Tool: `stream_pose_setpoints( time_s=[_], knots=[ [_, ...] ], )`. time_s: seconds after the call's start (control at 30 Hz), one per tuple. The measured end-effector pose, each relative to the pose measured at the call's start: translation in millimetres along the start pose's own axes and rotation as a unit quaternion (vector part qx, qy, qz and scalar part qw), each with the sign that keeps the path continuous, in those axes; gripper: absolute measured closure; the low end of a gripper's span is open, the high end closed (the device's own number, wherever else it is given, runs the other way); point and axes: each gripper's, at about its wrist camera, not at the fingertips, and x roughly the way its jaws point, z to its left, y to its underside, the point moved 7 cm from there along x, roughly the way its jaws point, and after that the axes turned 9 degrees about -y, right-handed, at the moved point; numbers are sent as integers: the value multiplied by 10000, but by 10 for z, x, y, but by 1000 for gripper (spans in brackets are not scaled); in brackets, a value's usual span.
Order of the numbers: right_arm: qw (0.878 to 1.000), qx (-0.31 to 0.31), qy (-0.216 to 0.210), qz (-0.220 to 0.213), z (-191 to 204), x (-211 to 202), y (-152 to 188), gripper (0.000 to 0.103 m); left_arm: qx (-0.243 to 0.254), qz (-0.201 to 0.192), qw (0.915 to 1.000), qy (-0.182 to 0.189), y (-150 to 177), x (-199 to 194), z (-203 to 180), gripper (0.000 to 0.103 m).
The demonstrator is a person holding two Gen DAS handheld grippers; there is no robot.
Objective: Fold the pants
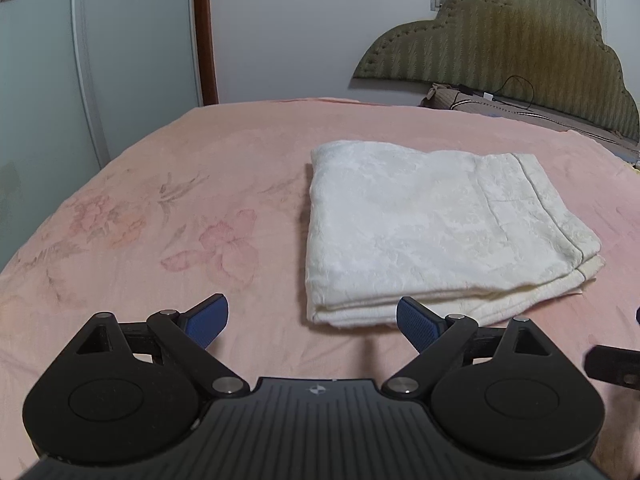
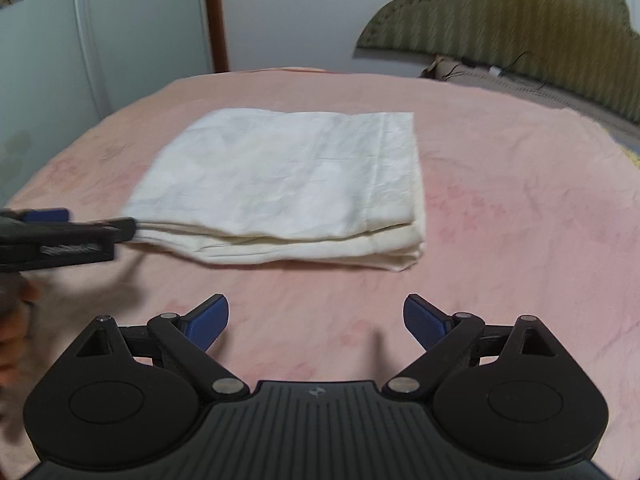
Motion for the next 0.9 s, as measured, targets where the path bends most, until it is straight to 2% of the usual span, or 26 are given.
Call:
stream_pose_setpoints(
  time_s=[0.03, 0.07, 0.1, 0.13, 0.17, 0.2, 0.23, 0.27, 0.3, 0.33, 0.4, 0.8, 0.9],
  knots=[
    [9977, 339, -580, 26, 22, -79, -5, 8, -23, 22, 10000, 9, 19, -1, 13, 9],
    [9869, 815, -1393, -2, 45, -138, -25, 8, -44, 41, 10000, 10, 36, -1, 22, 9],
    [9680, 1300, -2145, -95, 56, -172, -46, 8, -66, 64, 10000, 5, 56, 2, 34, 9],
    [9528, 1596, -2571, -230, 43, -190, -68, 7, -83, 84, 9999, 1, 72, 5, 43, 9],
    [9534, 1607, -2530, -340, 20, -179, -77, 7, -99, 104, 9999, 2, 89, 9, 49, 9],
    [9668, 1412, -2093, -386, -6, -139, -69, 6, -113, 129, 9999, 8, 105, 14, 58, 9],
    [9857, 1059, -1257, -365, -38, -69, -44, 6, -123, 162, 9998, 20, 123, 21, 63, 9],
    [9951, 740, -570, -330, -59, 0, -12, 6, -133, 202, 9997, 35, 141, 31, 66, 9],
    [9987, 381, -50, -347, -61, 75, 24, 6, -145, 250, 9996, 52, 160, 43, 69, 9],
    [9989, 70, 238, -389, -47, 141, 65, 6, -159, 290, 9994, 63, 176, 54, 69, 9],
    [9984, -113, 418, -366, -25, 251, 136, 6, -191, 342, 9992, 72, 209, 68, 71, 9],
    [9986, 62, 457, -271, -103, 430, 279, 6, -28, 384, 9991, 174, 353, 96, -32, 9],
    [9985, 136, 468, -247, -138, 453, 294, 6, 151, 273, 9995, 101, 383, 75, -81, 9]
  ],
)
